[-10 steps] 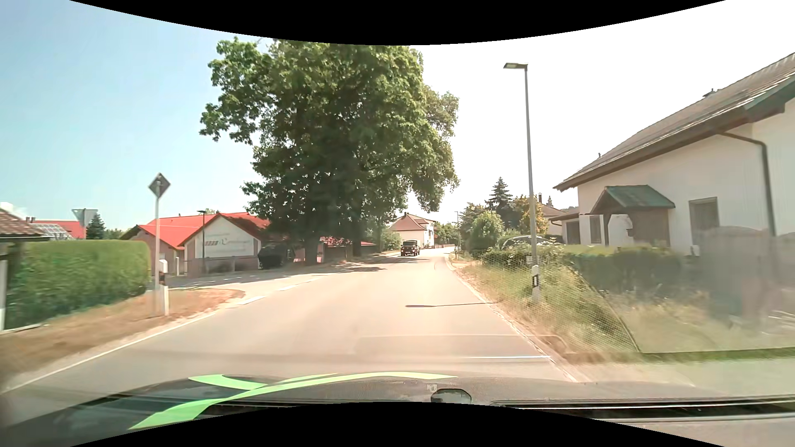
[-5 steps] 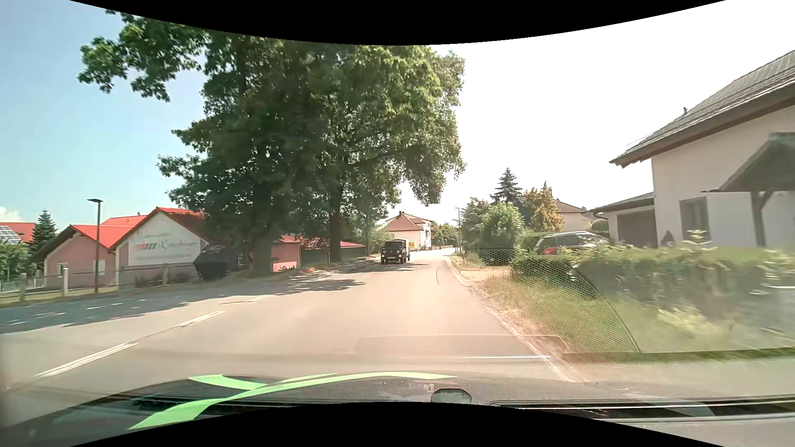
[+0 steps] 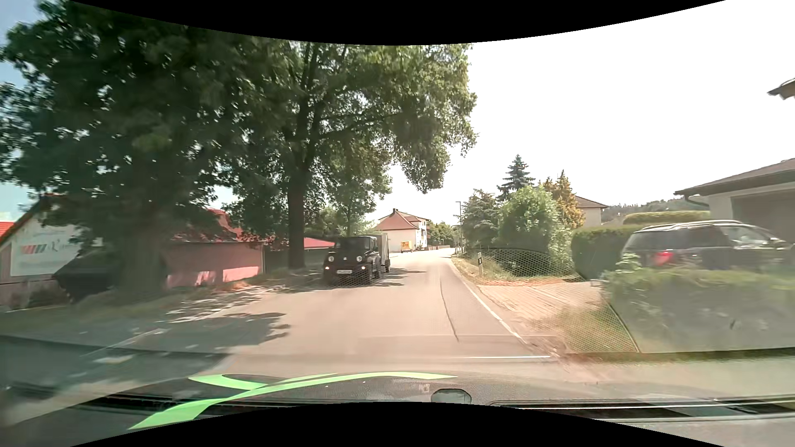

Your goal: Follow the waypoints while adhering to traffic rules and regulations

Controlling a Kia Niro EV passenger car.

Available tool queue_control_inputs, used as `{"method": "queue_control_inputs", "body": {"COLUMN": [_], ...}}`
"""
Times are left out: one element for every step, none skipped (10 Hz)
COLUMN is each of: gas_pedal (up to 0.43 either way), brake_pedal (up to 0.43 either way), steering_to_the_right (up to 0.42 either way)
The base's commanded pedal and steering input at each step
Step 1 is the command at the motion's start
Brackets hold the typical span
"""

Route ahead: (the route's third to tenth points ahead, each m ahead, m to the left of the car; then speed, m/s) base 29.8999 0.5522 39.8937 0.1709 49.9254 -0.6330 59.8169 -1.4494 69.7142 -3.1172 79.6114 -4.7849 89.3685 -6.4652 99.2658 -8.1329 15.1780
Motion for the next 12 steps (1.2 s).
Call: {"method": "queue_control_inputs", "body": {"gas_pedal": [0.138,0.138,0.150,0.169,0.189,0.197,0.220,0.220,0.220,0.189,0.177,0.177], "brake_pedal": [0.000,0.000,0.000,0.000,0.000,0.000,0.000,0.000,0.000,0.000,0.000,0.000], "steering_to_the_right": [0.006,0.006,0.006,0.007,0.007,0.005,0.004,0.000,-0.001,0.001,0.005,0.009]}}
